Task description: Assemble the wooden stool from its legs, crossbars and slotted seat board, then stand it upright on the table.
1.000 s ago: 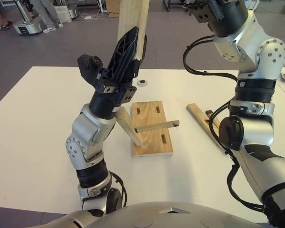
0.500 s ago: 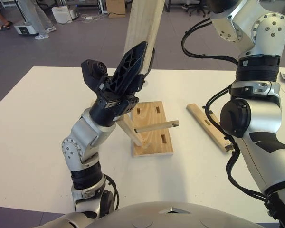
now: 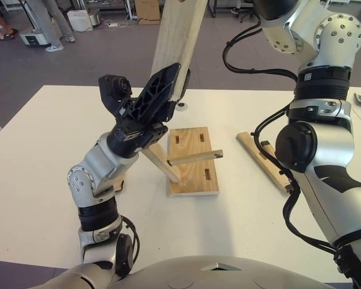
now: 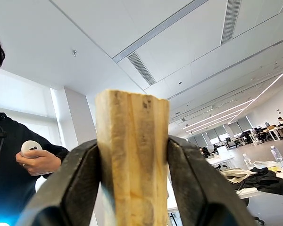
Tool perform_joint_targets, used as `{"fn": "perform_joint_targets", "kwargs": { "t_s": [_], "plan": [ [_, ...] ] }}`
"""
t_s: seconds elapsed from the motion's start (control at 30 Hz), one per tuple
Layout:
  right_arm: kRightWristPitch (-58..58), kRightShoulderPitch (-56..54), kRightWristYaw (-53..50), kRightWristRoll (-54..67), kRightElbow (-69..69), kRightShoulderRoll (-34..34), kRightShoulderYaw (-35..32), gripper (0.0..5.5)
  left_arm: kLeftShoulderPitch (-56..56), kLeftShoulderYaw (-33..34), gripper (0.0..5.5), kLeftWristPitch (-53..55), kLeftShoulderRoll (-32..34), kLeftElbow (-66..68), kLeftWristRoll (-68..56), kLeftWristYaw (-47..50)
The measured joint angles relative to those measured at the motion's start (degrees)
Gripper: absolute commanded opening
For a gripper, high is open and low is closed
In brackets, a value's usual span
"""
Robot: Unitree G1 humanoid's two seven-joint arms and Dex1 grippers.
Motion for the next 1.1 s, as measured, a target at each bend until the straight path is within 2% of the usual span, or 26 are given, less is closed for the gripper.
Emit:
{"fn": "perform_joint_targets", "kwargs": {
  "t_s": [0.17, 0.2, 0.43, 0.47, 0.57, 0.63, 0.7, 0.8, 0.87, 1.0, 1.1],
  "plan": [
    [0.37, 0.04, -1.62, -0.09, -2.32, 0.52, -1.21, 2.1, 0.3, 0.19, 1.02, -1.26, -1.71, -1.43, -0.01, 1.78],
    [0.04, 0.06, -2.39, -0.1, -2.69, 0.56, -1.73, 2.09, 0.14, 0.63, 1.39, -2.24, -3.08, -2.33, -0.01, 3.61],
    [-0.8, 0.11, -4.58, -0.01, -4.18, 0.73, -3.47, 2.09, -2.97, 5.43, 2.43, -6.57, -3.52, -3.05, 0.06, 10.12],
    [-1.14, 0.1, -5.05, -0.02, -4.18, 0.73, -3.72, 2.09, -4.44, 7.18, 2.61, -6.34, -1.88, -2.66, 0.06, 9.91],
    [-1.54, 0.03, -6.28, -0.03, -4.07, 0.67, -4.26, 2.09, -7.85, 12.48, 2.63, -5.56, 4.4, -0.31, 0.18, 8.22],
    [-4.74, -0.32, -9.14, -0.57, -3.72, 0.21, -5.74, 2.09, -11.05, 15.76, 2.63, -4.9, 12.54, 1.24, 0.33, 7.47],
    [-10.4, -1.39, -14.26, -3.91, -4.9, -0.22, -6.15, 2.09, -12.88, 16.7, 2.63, -7.15, 21.69, 0.4, 8.79, 7.16],
    [-15.4, -1.57, -17.97, -10.45, -9.84, -0.06, -2.84, 2.09, -12.83, 13.71, 2.63, -11.47, 27.53, -1.74, 25.86, 2.2],
    [-18.01, -1.47, -20.04, -14.63, -12.95, 0.37, -0.21, 2.09, -12.53, 9.46, 2.63, -15.69, 30.69, -3.01, 38.24, -2.28],
    [-22.98, 0.45, -24.94, -22.45, -20.08, 4.51, 6.21, 2.09, -13.36, -7.16, 2.63, -25.17, 35.22, -2.98, 63.2, -15.41],
    [-23.05, 0.81, -24.95, -23.31, -21.47, 5.1, 7.41, 2.08, -14.98, -8.87, 2.63, -26.09, 35.14, -1.89, 64.27, -20.99]
  ]
}}
